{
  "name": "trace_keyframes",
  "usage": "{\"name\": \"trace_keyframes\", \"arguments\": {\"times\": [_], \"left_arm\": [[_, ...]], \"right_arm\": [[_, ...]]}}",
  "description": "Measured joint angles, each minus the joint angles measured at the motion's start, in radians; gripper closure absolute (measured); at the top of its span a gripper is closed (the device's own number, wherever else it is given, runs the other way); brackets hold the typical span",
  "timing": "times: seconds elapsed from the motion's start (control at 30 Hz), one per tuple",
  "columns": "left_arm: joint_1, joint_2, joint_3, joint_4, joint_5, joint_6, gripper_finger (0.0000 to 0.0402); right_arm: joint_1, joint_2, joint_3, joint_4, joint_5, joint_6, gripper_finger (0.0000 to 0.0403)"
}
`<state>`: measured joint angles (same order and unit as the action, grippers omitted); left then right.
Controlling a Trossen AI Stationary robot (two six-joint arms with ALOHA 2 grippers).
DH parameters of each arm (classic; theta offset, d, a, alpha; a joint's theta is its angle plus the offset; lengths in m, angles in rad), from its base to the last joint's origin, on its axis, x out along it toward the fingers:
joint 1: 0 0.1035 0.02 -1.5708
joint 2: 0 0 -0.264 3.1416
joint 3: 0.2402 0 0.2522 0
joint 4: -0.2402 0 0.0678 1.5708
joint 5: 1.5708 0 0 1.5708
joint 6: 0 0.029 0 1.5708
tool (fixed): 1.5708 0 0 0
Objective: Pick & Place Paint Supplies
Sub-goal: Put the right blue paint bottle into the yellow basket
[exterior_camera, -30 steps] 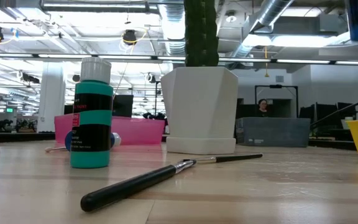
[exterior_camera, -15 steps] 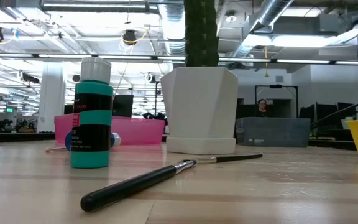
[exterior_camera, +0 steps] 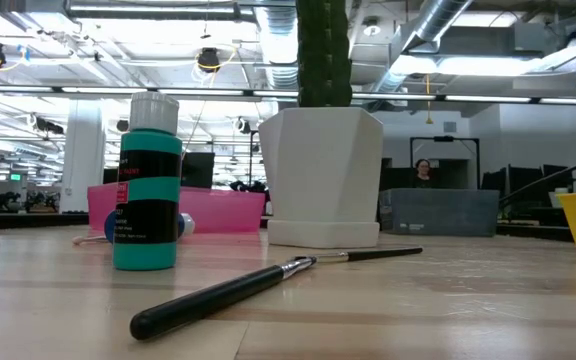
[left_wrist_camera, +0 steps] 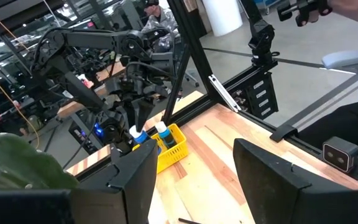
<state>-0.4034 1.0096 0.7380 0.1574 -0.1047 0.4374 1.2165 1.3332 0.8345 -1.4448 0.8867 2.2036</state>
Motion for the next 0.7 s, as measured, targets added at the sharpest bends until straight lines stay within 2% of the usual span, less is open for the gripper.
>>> {"name": "trace_keyframes", "arguments": {"times": [0.37,0.7], "left_arm": [[0.000,0.000,0.000,0.000,0.000,0.000,0.0199],[0.000,0.000,0.000,0.000,0.001,0.000,0.0202]], "right_arm": [[0.029,0.125,0.000,-0.010,0.001,-0.007,0.0300],[0.028,0.160,0.000,-0.029,-0.029,0.000,0.0300]]}}
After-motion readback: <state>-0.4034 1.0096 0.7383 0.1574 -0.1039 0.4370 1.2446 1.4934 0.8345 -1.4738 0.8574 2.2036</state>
